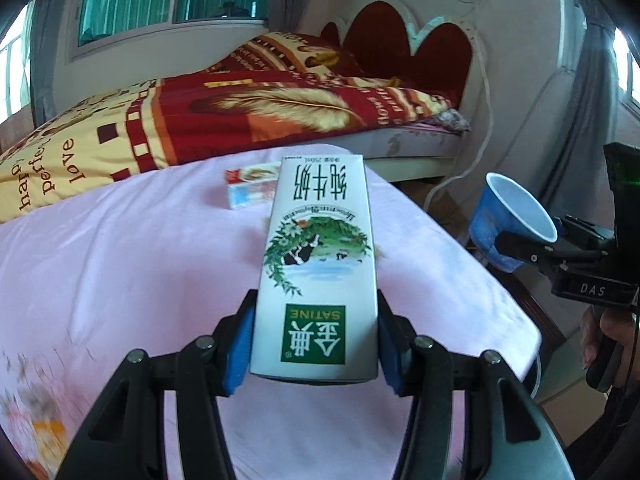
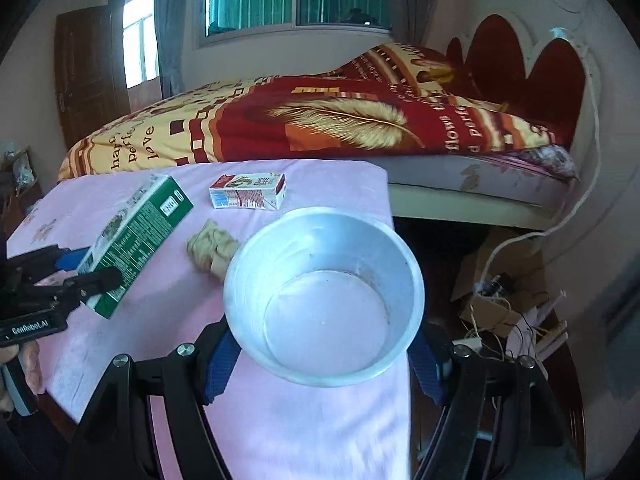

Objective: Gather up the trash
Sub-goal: 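Carry the milk carton and blue bowl over the black bucket with both tools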

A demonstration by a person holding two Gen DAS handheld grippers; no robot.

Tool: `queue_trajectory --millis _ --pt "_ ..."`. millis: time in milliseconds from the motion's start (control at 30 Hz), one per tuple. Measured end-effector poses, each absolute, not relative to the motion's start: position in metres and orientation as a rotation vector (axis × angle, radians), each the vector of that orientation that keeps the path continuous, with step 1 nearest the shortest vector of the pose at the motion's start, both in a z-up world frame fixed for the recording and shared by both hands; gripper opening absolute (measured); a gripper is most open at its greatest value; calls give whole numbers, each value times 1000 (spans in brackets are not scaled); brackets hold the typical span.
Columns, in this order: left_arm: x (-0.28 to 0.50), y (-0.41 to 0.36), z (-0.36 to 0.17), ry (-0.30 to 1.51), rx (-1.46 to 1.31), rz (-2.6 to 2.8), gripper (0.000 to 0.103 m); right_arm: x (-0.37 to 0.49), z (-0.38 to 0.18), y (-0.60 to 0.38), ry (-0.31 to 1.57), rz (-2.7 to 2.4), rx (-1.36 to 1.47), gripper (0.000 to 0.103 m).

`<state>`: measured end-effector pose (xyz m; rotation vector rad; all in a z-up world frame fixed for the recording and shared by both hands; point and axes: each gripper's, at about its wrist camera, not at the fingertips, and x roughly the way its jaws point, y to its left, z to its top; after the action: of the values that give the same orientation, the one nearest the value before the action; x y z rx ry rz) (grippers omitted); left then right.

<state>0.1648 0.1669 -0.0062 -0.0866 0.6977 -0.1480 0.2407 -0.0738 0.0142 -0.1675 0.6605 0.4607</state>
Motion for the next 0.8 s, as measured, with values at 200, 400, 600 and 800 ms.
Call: queue_trajectory --millis 200,400,600,800 --pt "135 128 -3 688 -77 -189 54 198 26 -118 640 428 -150 76" --pt "118 91 -1 687 -50 -240 54 164 25 -165 626 381 -117 76" --pt "110 51 -5 704 -19 -302 54 143 18 -210 627 327 -72 76" --pt "109 12 -9 716 2 -366 54 132 16 -253 627 262 -27 76"
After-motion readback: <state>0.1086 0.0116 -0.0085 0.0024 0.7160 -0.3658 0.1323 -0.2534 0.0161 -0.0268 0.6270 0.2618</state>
